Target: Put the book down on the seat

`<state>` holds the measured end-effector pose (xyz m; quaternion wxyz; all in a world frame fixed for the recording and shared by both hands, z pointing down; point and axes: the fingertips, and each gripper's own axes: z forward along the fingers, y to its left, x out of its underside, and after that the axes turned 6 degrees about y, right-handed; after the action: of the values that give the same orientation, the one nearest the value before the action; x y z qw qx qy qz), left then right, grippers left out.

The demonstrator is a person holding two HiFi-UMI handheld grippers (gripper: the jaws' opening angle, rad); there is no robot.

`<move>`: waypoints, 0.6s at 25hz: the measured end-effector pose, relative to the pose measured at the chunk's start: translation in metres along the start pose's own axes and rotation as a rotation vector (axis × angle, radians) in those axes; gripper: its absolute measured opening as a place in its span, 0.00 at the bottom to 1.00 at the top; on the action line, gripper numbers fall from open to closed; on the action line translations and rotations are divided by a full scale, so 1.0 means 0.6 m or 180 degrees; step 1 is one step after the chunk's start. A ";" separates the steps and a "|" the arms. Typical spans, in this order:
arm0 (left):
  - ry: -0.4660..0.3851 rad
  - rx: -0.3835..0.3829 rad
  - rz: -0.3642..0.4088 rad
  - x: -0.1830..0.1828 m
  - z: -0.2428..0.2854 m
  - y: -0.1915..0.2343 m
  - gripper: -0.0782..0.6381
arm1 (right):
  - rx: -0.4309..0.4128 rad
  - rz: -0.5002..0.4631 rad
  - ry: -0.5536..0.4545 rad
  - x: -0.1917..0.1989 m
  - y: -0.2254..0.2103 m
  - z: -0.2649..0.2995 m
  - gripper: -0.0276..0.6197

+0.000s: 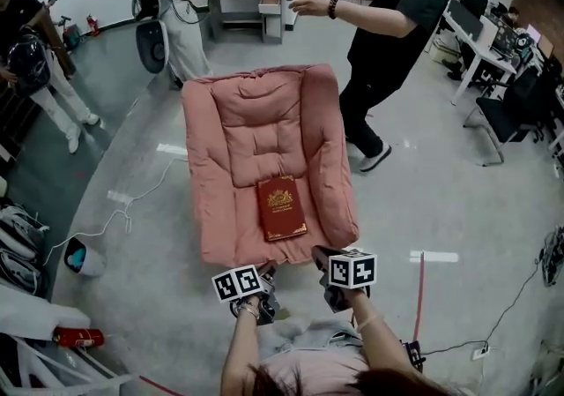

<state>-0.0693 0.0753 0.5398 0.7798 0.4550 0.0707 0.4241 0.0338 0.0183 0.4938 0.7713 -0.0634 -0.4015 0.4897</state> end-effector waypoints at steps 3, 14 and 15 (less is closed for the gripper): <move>-0.0113 -0.0031 0.0021 -0.002 -0.005 -0.010 0.11 | -0.0053 -0.0047 -0.0029 -0.004 0.002 -0.010 0.07; -0.0468 0.0002 0.0010 0.059 -0.033 -0.066 0.11 | -0.0362 -0.0291 -0.0112 -0.010 0.009 -0.096 0.07; -0.0477 0.0018 0.0019 0.066 -0.036 -0.074 0.11 | -0.0384 -0.0310 -0.0107 -0.008 0.009 -0.104 0.07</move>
<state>-0.0285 0.1082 0.5044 0.7803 0.4879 0.0120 0.3910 0.0714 0.0358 0.4467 0.7821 -0.0820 -0.4458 0.4275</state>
